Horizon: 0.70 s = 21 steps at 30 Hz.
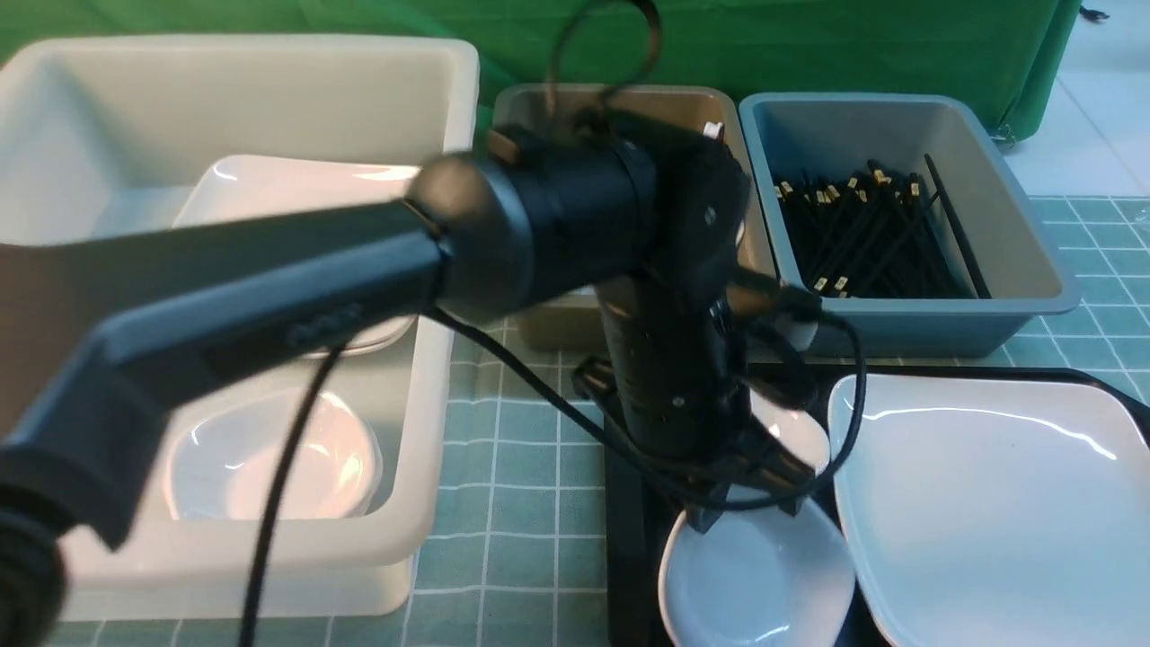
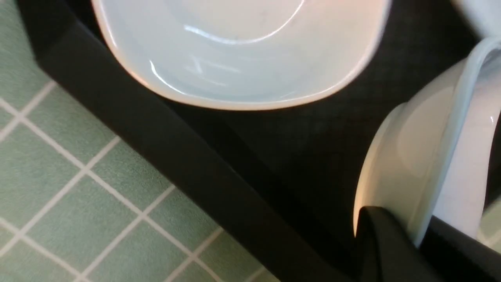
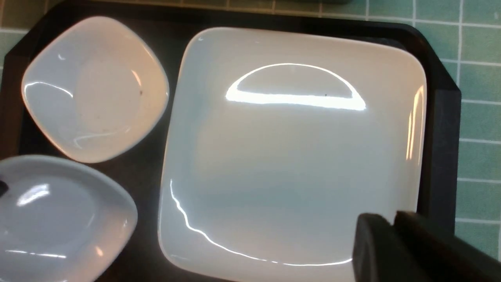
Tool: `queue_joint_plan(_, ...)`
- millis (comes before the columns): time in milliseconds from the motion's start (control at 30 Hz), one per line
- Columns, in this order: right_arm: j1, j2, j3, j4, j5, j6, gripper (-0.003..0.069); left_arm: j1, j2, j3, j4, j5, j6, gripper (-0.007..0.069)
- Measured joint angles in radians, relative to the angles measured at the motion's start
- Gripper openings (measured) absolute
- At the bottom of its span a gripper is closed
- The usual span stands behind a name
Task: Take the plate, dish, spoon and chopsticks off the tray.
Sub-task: Use the left arm to put the small plate into the large storage box on the left
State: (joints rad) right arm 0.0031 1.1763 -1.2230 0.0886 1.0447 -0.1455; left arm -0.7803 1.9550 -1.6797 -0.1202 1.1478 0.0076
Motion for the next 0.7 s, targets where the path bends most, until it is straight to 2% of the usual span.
queue_joint_plan(233,0.0,0.0,0.0,0.001,-0.009,0.0,0.0107,0.053,-0.087,0.0,-0.01,0.018,0.009,0.002)
queue_joint_plan(367,0.0,0.0,0.0,0.001,-0.012,0.0,0.0108,0.122,-0.162,0.0,-0.013,0.046,0.012,0.002)
queue_joint_plan(467,0.0,0.0,0.0,0.001,-0.023,0.0,0.0113,0.241,-0.279,0.0,-0.017,0.054,0.016,0.002)
queue_joint_plan(633,0.0,0.0,0.0,0.001,-0.029,0.0,0.0118,0.53,-0.447,0.012,-0.024,0.06,0.019,0.002)
queue_joint_plan(667,0.0,0.0,0.0,0.001,-0.029,0.0,0.0119,0.557,-0.458,0.022,-0.023,0.06,0.019,0.002)
queue_joint_plan(700,0.0,0.0,0.0,0.001,-0.029,0.0,0.012,0.663,-0.494,0.056,-0.018,0.057,0.019,0.002)
